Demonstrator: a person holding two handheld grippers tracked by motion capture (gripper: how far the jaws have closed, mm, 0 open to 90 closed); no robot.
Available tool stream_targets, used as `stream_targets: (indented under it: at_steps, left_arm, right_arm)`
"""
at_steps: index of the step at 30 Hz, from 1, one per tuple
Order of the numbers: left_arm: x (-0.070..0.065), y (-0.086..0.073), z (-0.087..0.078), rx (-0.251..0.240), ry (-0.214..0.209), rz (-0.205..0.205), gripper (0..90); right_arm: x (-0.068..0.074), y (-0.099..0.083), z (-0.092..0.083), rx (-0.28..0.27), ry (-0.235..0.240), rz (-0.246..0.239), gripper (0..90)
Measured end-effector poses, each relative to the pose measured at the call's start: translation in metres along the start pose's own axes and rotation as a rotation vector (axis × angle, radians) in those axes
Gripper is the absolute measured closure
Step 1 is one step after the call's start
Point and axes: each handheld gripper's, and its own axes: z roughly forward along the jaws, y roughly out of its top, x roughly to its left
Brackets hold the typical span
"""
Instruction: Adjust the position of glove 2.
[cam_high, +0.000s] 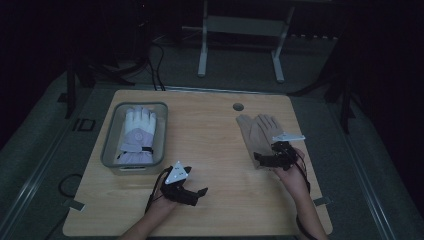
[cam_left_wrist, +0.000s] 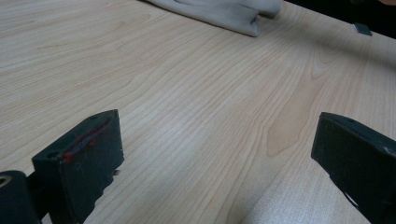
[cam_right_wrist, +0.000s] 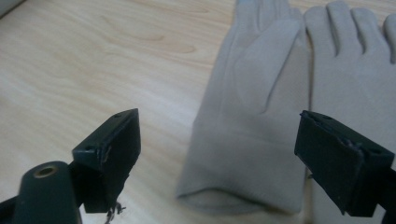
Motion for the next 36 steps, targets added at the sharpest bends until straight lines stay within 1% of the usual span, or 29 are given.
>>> stream_targets:
  at_steps: [5, 7, 8, 10, 12, 13, 15, 16, 18, 20, 21, 23, 24, 26, 28, 29, 30, 31, 32, 33, 34, 36]
  left_arm:
    - [0.000, 0.000, 0.000, 0.001, -0.003, -0.002, 2.4]
    - [0.001, 0.000, 0.000, 0.003, -0.003, -0.002, 2.4]
    - [0.000, 0.000, 0.000, 0.003, -0.001, -0.001, 2.4]
    - [0.000, 0.000, 0.000, 0.001, 0.002, 0.006, 2.4]
    - [0.000, 0.000, -0.001, -0.001, 0.003, 0.008, 2.4]
    - [0.000, 0.000, -0.001, -0.001, 0.002, 0.008, 2.4]
    - [0.000, 0.000, 0.000, -0.001, -0.001, 0.005, 2.4]
    - [0.000, 0.000, 0.000, -0.002, -0.004, 0.004, 2.4]
    - [0.000, 0.000, 0.000, -0.001, -0.005, 0.001, 2.4]
    - [0.000, 0.000, 0.000, 0.000, -0.005, 0.003, 2.4]
    - [0.000, 0.000, 0.000, 0.000, -0.005, 0.003, 2.4]
    - [0.000, 0.000, 0.000, 0.001, -0.008, 0.002, 2.4]
    - [0.000, 0.000, 0.000, 0.001, -0.009, -0.001, 2.4]
    - [0.000, 0.000, 0.000, 0.002, -0.010, -0.002, 2.4]
    - [0.000, 0.000, 0.000, 0.002, -0.009, 0.001, 2.4]
    - [0.000, 0.000, 0.000, 0.002, -0.009, 0.003, 2.4]
    - [0.000, 0.000, 0.000, 0.001, -0.009, 0.004, 2.4]
    - [0.000, 0.000, 0.000, 0.001, -0.010, 0.003, 2.4]
    - [0.000, 0.000, 0.000, 0.001, -0.011, 0.001, 2.4]
    - [0.000, 0.000, 0.000, 0.000, -0.011, -0.001, 2.4]
    - [0.001, 0.000, 0.000, 0.000, -0.012, -0.001, 2.4]
    - [0.000, 0.000, 0.000, 0.001, -0.010, 0.000, 2.4]
  right_arm:
    - [-0.007, 0.010, 0.013, 0.002, -0.013, 0.016, 15.4]
    - [-0.008, 0.012, 0.014, 0.000, -0.010, 0.022, 15.5]
    - [-0.012, 0.016, 0.021, 0.004, -0.023, 0.026, 15.6]
    - [-0.015, 0.019, 0.027, 0.010, -0.021, 0.032, 15.7]
    - [-0.017, 0.021, 0.033, 0.012, -0.030, 0.027, 17.3]
    - [-0.018, 0.023, 0.036, 0.012, -0.031, 0.036, 18.3]
    - [-0.021, 0.025, 0.042, 0.006, -0.037, 0.033, 25.4]
    - [-0.022, 0.026, 0.045, 0.007, -0.051, 0.034, 25.7]
    - [-0.024, 0.027, 0.052, 0.011, -0.051, 0.048, 32.6]
    - [-0.026, 0.029, 0.058, 0.013, -0.072, 0.049, 32.6]
    - [-0.027, 0.031, 0.061, 0.012, -0.065, 0.055, 32.7]
    - [-0.028, 0.035, 0.066, 0.016, -0.085, 0.044, 33.6]
    - [-0.029, 0.037, 0.069, 0.022, -0.081, 0.037, 34.6]
    - [-0.031, 0.041, 0.074, 0.033, -0.105, 0.016, 34.6]
    - [-0.034, 0.043, 0.079, 0.041, -0.107, 0.009, 34.6]
    - [-0.035, 0.044, 0.081, 0.049, -0.111, 0.003, 36.0]
    - [-0.036, 0.043, 0.084, 0.059, -0.103, -0.004, 37.8]
    - [-0.036, 0.041, 0.087, 0.067, -0.105, -0.017, 37.9]
    - [-0.037, 0.039, 0.091, 0.094, -0.107, -0.021, 39.5]
    - [-0.038, 0.035, 0.094, 0.101, -0.104, -0.016, 39.1]
    - [-0.040, 0.034, 0.094, 0.087, -0.093, 0.007, 40.0]
    - [-0.040, 0.033, 0.093, 0.085, -0.097, 0.003, 43.3]
